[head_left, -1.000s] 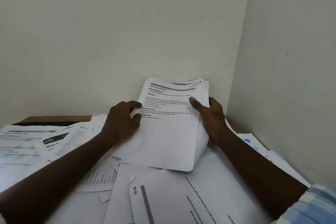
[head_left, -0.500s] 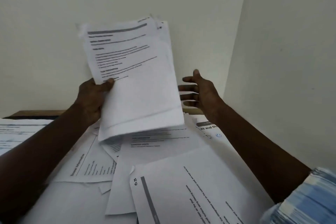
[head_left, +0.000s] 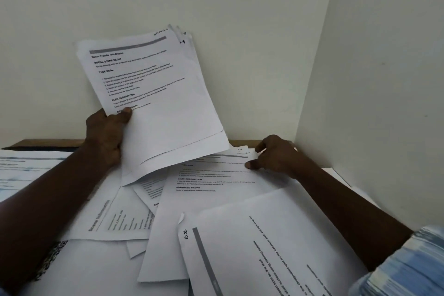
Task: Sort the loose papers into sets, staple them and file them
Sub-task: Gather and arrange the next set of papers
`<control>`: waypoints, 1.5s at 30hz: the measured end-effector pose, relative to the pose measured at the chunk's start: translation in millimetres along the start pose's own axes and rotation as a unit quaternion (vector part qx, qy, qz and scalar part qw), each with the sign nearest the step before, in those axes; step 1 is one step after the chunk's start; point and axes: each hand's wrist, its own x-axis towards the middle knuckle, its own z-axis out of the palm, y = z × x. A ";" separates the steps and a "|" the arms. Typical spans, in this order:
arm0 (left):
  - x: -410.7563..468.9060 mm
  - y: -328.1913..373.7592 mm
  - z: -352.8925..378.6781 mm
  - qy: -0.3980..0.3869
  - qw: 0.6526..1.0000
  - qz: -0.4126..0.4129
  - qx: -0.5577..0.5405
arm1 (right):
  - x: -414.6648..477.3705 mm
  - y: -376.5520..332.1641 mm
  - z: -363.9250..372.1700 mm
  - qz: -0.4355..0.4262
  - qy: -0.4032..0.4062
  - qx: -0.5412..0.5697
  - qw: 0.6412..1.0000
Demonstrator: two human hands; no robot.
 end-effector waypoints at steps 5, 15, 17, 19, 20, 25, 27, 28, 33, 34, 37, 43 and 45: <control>1.0 -8.6 -7.6 0.000 1.000 0.001 0.014 | 5.1 16.7 13.4 -0.011 0.042 0.198 0.979; -0.6 -16.1 -11.1 -0.064 0.994 0.013 0.087 | 17.0 27.5 29.0 -0.031 0.128 0.307 0.943; 0.3 -15.6 -14.4 -0.104 0.991 -0.007 0.084 | 18.5 27.8 30.5 -0.038 0.188 0.331 0.924; 2.6 -14.8 -15.9 -0.146 0.985 -0.024 0.088 | 14.9 23.7 29.2 -0.045 0.232 0.360 0.902; 4.1 -14.2 -15.3 -0.163 0.982 -0.025 0.093 | 12.9 21.0 27.4 -0.059 0.246 0.368 0.895; 2.5 -13.4 -9.7 -0.216 0.967 -0.041 0.130 | 0.8 -1.1 7.9 -0.155 0.225 0.405 0.873; -0.1 -16.3 -9.1 -0.238 0.959 -0.043 0.147 | -2.5 -10.3 -1.1 -0.159 0.135 0.449 0.869; -1.0 -17.5 -9.1 -0.249 0.956 -0.043 0.153 | -4.0 -14.2 -3.5 -0.160 0.100 0.457 0.869; -6.4 -16.3 -7.5 -0.282 0.945 -0.063 0.153 | 1.8 -24.6 6.0 -0.214 0.127 0.438 0.864; -7.7 -15.1 -6.8 -0.286 0.944 -0.071 0.149 | 1.6 -25.0 7.1 -0.210 0.132 0.453 0.856; -11.3 -12.3 -3.8 -0.294 0.943 -0.078 0.137 | -2.5 -25.2 5.5 -0.178 0.138 0.482 0.847; -15.2 -9.2 2.3 -0.261 0.959 -0.049 0.098 | 3.0 -20.1 3.8 -0.155 0.139 0.508 0.836; -15.4 -9.2 3.7 -0.246 0.964 -0.041 0.088 | 4.2 -18.9 4.9 -0.150 0.126 0.528 0.826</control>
